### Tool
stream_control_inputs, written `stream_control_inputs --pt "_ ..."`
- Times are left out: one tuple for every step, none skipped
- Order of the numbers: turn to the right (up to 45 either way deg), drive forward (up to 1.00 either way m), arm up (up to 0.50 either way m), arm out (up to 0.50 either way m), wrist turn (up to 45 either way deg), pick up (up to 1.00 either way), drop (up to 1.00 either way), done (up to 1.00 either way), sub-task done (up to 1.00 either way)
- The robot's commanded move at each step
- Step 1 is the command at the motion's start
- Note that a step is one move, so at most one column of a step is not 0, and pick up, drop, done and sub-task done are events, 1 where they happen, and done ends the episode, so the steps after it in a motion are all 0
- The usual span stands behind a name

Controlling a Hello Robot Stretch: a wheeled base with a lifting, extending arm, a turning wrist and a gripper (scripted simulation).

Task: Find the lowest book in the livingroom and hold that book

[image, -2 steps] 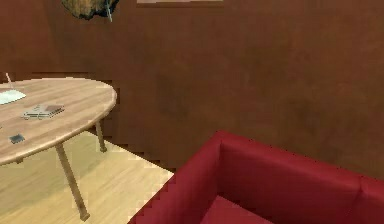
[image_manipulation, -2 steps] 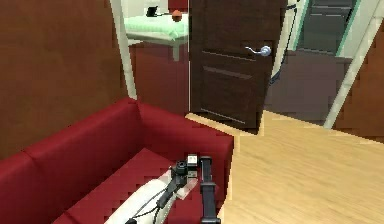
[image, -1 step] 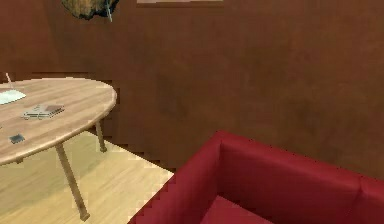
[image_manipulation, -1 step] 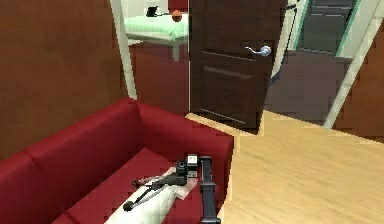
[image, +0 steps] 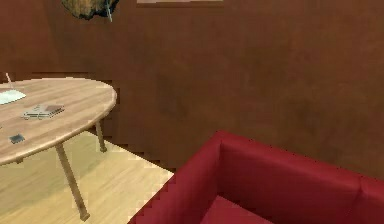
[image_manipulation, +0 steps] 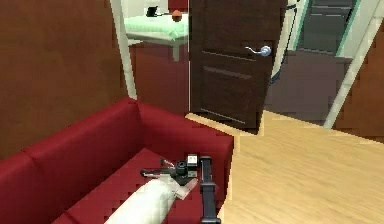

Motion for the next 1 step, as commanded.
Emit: stream_control_inputs --pt "0.0 0.0 0.0 0.0 39.0 0.0 0.0 0.0 0.0"
